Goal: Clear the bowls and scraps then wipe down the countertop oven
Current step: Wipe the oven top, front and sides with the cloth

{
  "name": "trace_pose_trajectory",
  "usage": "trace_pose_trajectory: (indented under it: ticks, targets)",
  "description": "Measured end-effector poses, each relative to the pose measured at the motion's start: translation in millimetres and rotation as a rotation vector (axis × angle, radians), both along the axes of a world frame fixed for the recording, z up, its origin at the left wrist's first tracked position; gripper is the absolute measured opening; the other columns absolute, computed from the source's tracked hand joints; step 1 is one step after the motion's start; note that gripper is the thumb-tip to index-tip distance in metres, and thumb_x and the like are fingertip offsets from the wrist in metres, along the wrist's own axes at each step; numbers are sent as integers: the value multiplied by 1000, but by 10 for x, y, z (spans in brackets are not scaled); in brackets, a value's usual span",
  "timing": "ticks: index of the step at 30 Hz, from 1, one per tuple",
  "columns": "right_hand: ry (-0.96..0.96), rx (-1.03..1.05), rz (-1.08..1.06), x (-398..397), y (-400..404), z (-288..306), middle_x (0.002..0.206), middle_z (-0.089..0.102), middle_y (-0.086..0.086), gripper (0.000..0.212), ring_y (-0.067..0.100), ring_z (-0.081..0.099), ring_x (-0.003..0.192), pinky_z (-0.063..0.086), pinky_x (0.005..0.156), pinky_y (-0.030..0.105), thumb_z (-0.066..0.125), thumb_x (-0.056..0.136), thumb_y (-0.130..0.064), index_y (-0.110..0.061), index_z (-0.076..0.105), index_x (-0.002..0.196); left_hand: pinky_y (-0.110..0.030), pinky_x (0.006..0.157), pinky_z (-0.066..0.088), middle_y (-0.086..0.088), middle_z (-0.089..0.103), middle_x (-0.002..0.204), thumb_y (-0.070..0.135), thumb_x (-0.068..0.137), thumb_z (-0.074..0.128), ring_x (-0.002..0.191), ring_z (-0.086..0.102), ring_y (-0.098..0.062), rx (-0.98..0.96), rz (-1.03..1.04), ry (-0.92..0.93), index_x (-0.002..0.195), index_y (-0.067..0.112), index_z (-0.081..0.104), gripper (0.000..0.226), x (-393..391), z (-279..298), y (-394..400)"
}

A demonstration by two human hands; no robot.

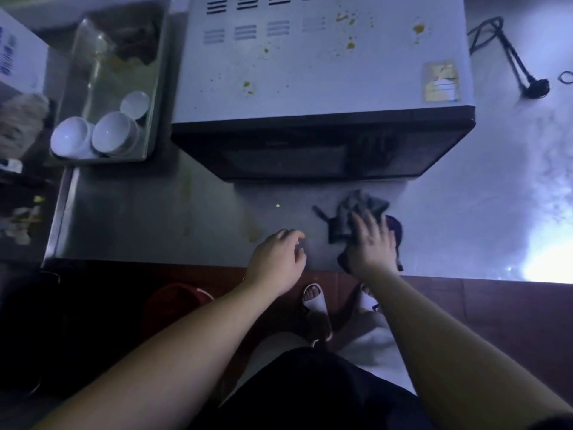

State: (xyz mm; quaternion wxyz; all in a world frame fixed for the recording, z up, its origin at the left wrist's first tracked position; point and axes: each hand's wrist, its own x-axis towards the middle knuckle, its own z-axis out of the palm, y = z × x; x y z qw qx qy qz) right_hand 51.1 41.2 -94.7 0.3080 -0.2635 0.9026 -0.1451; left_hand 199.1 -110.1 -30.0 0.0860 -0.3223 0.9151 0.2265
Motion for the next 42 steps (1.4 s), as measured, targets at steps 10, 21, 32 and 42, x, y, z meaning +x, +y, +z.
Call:
trace_pose_trajectory:
  ticks: [10,21,32,42]
  targets:
    - [77,-24,182,-669,486,-60,170,22,2,63,29,8,158,11,126,47,42,99,-25,-35,28,160,-33,81,53,5,67,112,28,90,58,100,64,-19,-43,40,-19,119,25,62,30,-63,10,38]
    - [-59,59,329,-210,-57,92,172,-6,-8,97,25,-18,157,-7,125,46,61,86,-23,-39,4,163,-39,82,53,2,66,110,31,88,54,99,64,-23,-113,8,-84,119,24,61,32,-47,68,208]
    - [129,-33,-16,-532,741,-45,166,31,4,68,35,19,155,18,124,55,37,88,-33,-31,36,156,-38,87,52,4,66,115,31,91,56,105,63,-22,-77,48,-44,120,25,61,30,5,111,41]
    - [55,20,-219,406,-544,-67,172,4,-2,86,29,-6,158,-3,126,53,52,88,-18,-33,12,163,-38,86,53,4,65,116,31,90,57,105,63,-22,7,57,-19,120,25,62,31,640,25,-541]
